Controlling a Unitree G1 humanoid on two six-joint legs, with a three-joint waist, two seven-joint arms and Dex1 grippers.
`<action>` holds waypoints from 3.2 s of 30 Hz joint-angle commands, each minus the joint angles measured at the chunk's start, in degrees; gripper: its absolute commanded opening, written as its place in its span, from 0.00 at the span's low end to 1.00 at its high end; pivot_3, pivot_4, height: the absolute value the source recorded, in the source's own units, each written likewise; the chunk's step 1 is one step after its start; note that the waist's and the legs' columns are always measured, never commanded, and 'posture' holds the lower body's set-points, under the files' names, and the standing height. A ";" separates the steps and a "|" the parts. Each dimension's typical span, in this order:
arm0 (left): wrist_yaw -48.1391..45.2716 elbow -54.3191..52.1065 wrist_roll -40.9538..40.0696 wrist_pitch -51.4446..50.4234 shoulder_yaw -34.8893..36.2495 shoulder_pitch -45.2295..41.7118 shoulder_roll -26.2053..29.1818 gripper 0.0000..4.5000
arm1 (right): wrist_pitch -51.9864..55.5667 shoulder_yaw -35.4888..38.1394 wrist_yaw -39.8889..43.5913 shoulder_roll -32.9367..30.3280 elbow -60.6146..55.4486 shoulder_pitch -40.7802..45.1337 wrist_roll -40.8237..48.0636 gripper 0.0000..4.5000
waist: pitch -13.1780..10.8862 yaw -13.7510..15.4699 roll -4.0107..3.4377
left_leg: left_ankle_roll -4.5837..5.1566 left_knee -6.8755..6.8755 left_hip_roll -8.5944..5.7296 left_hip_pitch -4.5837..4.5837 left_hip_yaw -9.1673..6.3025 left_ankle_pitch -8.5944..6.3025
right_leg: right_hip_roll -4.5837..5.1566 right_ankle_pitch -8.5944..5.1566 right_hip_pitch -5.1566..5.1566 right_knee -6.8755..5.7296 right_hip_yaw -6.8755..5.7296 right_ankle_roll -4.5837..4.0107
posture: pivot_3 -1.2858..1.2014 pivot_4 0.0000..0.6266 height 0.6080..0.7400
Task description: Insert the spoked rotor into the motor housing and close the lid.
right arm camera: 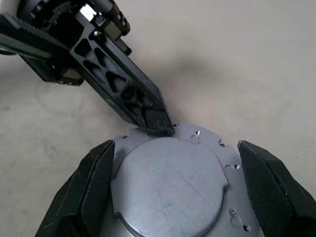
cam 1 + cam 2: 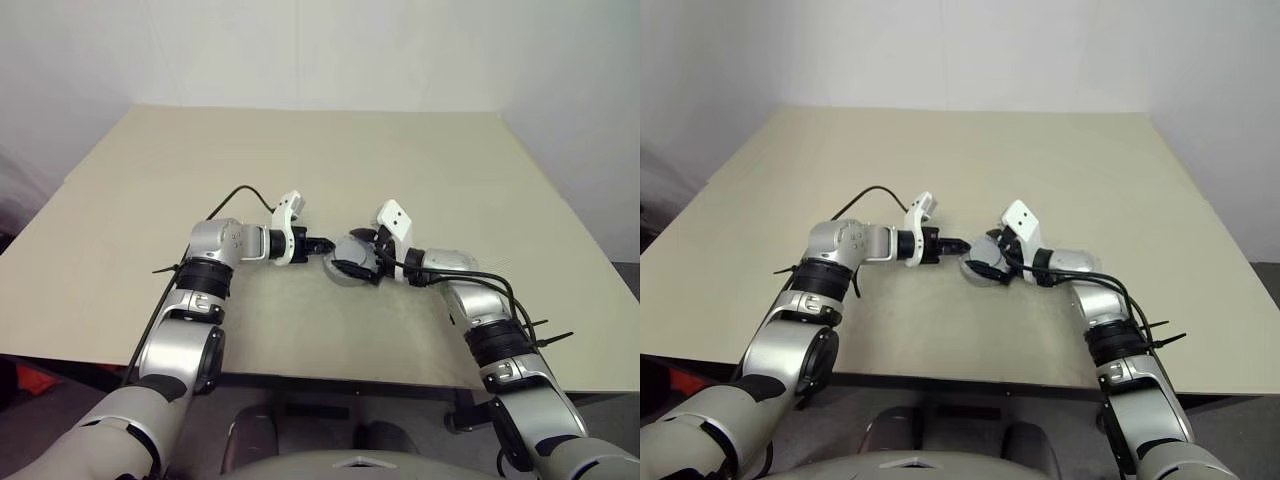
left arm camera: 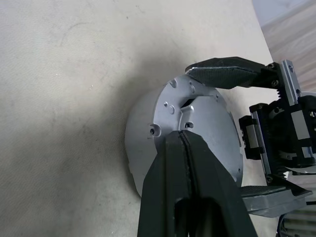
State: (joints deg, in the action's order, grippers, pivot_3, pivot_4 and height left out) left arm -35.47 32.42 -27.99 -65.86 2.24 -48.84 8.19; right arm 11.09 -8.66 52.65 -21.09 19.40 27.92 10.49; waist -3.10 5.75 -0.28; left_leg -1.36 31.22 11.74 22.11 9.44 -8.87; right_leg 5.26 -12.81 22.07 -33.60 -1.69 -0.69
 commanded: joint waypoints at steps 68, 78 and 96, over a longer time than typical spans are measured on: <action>0.15 -6.30 -0.71 -4.71 -1.50 2.69 -0.33 0.00 | 74.06 34.78 -23.82 7.32 1.89 8.16 30.42 1.00 | 0.02 2.78 -0.15 | -0.91 0.45 0.07 -0.50 -0.02 0.52 | -0.03 0.03 -0.02 -1.15 0.14 0.01 | 0.52 0.00 1.00; 0.54 -7.00 -0.96 -5.02 -1.43 3.19 -0.01 0.00 | 68.79 35.42 -27.34 10.57 1.69 9.15 28.99 1.00 | 0.02 2.25 -0.15 | -1.21 0.16 0.07 -0.75 -0.01 0.71 | -0.04 0.04 -0.04 -1.15 0.17 0.02 | 0.52 0.00 1.00; 0.69 -6.25 -0.67 -4.06 -1.59 2.78 0.07 0.00 | 66.75 36.61 -27.88 10.51 3.94 10.25 30.55 0.45 | 0.02 2.45 -0.20 | -1.42 -0.04 0.05 -0.67 -0.01 0.84 | -0.03 0.07 0.03 -1.09 0.13 -0.04 | 0.52 0.00 1.00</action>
State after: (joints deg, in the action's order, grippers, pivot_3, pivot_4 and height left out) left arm -34.87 26.36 -28.90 -70.25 0.97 -45.47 8.65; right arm 77.02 28.13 23.93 -11.30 23.91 36.22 38.56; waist -3.08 8.20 -0.48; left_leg -2.78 31.18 11.79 21.44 9.42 -8.02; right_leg 5.22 -12.74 22.10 -34.69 -1.55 -0.72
